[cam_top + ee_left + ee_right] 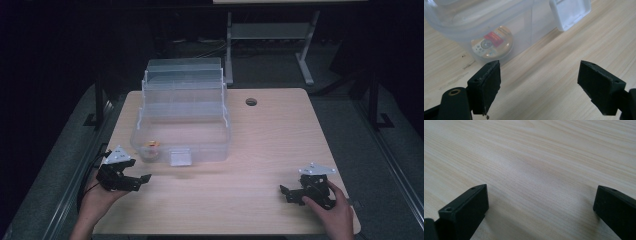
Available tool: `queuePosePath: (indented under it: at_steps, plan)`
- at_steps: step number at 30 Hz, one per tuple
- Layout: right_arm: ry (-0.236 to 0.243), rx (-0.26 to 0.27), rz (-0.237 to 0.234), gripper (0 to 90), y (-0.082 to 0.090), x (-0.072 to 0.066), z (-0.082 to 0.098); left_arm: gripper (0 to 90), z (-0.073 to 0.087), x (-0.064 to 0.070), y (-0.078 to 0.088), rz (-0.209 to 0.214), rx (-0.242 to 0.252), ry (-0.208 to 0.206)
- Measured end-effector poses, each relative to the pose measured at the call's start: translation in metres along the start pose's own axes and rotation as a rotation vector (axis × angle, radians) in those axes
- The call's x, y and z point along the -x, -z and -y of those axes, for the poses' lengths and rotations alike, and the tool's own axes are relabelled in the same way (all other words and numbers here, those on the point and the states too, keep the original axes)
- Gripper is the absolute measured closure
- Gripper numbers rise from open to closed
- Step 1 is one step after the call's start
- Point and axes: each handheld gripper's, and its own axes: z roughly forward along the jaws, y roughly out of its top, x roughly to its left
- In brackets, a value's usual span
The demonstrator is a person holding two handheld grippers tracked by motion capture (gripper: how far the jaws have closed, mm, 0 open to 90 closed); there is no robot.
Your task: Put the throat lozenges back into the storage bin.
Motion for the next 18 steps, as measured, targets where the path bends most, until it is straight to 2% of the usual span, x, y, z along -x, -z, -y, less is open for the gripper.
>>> queuePosePath:
  at_steps: [13,18]
  plan:
    - [0.000,0.000,0.000,0.0,0.000,0.000,0.000,17.3,0.026,0.005,-0.011,0.002,0.000,0.012]
    - [0.000,0.000,0.000,0.0,0.000,0.000,0.000,16.0,0.034,0.007,-0.014,0.008,0.017,0.010]
